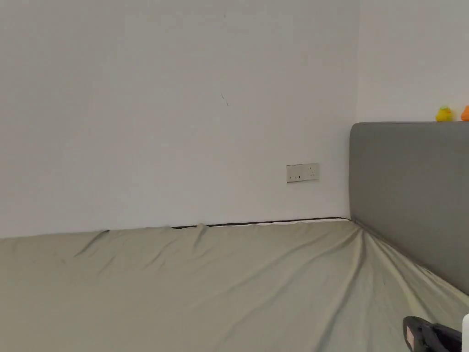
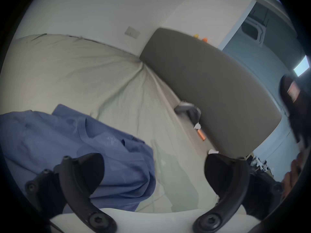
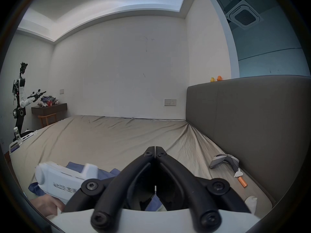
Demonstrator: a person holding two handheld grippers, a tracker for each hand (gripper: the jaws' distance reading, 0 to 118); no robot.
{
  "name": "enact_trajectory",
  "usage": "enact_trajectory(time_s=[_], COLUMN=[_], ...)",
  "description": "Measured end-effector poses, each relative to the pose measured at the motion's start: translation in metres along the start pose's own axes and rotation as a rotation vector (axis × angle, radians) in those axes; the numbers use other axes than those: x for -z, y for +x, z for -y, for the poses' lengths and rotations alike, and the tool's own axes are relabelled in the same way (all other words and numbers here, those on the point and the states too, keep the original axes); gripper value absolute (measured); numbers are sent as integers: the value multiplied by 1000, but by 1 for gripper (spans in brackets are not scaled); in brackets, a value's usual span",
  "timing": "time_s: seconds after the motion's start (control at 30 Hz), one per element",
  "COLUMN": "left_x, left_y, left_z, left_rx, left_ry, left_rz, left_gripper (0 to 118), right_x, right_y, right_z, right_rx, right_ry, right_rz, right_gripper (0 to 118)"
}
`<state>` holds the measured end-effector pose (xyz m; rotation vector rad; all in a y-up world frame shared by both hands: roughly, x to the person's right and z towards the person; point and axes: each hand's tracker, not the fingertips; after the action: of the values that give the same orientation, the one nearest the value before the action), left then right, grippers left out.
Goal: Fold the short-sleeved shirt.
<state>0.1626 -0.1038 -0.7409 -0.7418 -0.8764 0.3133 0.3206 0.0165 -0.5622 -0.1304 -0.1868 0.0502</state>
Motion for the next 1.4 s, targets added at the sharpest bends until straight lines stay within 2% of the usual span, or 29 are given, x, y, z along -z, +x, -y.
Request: enact_trajectory(time_s=[0.1,0.13,0.2,0.23,0.27,0.37,0.5,0.57,0.7,0.9,1.07,1.1,1.13,1.17,1.2,1.23,1.27,1.4], left_x=[-31,-46,-78,-97,-116,-172,-248,-274,-309,-334,-338,-335,-330,-320,-309,-298,-289,-264], left_y=[5,8,11,8,8,-6,-20,-32,-54,-79,-127,-141,-155,-166,-180,-194,-206,-240], left_z=[-18,-22,-27,-25,-26,-26,0,9,29,50,52,53,54,54,55,58,62,65], left_rx=[81,111,157,163,156,145,201,170,60,-12,-42,-46,-38,-26,-30,-29,-37,-56], left_ry=[57,105,193,237,279,364,443,447,429,446,348,306,235,153,84,43,15,-40], left_rz=[-88,-112,-167,-199,-243,-407,-576,-665,-699,-722,-862,-883,-887,-894,-933,-972,-998,-1035], left_gripper=[112,107,74,44,0,0,0,0,0,0,0,9,32,77,107,118,111,110], right_x=[1,0,-2,-3,-3,-5,-9,-9,-3,-6,1,5,9,11,14,22,25,37], right_y=[0,-1,-6,-10,-14,-29,-58,-72,-96,-127,-129,-127,-127,-128,-130,-129,-131,-139], right_z=[0,-1,-1,-1,-1,1,4,7,16,20,28,31,34,36,37,42,43,49], right_rx=[26,42,65,67,68,67,50,49,95,-19,5,11,32,44,27,22,15,-45], right_ry=[12,21,16,22,28,36,30,31,-34,-5,-50,-60,-92,-121,-101,-108,-118,-153], right_rz=[-11,-22,-37,-43,-50,-95,-169,-199,-288,-348,-357,-357,-352,-344,-347,-347,-348,-356], right_gripper=[0,0,0,0,0,0,0,0,0,0,0,0,0,0,0,0,0,0])
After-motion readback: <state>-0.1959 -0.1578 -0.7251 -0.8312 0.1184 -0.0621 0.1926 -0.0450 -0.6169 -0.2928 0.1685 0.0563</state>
